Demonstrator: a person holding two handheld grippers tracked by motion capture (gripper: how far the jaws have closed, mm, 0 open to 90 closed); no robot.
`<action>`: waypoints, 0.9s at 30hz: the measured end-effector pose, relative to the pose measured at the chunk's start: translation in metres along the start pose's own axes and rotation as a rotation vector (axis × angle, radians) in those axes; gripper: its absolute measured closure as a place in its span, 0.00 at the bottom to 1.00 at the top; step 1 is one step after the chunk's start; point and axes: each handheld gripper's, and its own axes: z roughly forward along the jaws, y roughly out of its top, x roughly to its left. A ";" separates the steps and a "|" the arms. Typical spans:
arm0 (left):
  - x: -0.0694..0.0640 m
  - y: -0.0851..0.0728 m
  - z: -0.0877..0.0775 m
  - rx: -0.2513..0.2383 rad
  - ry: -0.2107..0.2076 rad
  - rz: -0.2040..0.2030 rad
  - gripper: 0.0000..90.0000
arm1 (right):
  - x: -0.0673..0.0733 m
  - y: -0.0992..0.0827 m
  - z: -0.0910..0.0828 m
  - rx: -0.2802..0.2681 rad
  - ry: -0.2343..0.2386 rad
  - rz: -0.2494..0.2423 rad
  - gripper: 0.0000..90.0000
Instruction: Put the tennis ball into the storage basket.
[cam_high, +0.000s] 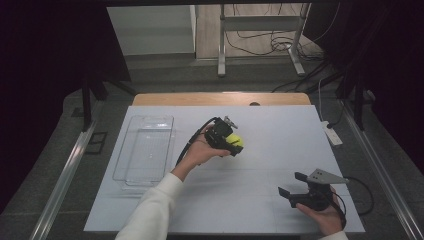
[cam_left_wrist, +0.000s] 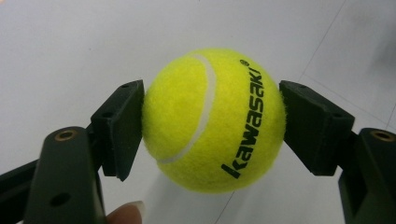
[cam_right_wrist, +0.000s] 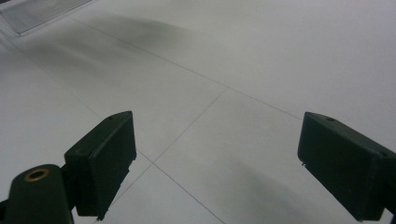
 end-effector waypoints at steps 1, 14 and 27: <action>0.000 0.000 -0.001 -0.003 0.002 -0.001 0.30 | 0.000 0.000 0.000 -0.001 0.000 0.001 0.13; 0.001 0.002 -0.011 -0.029 0.028 0.002 0.30 | 0.000 0.000 0.000 -0.005 -0.001 0.007 0.13; -0.002 0.003 -0.024 -0.068 0.035 0.011 0.30 | 0.000 0.000 -0.001 -0.005 -0.003 0.008 0.13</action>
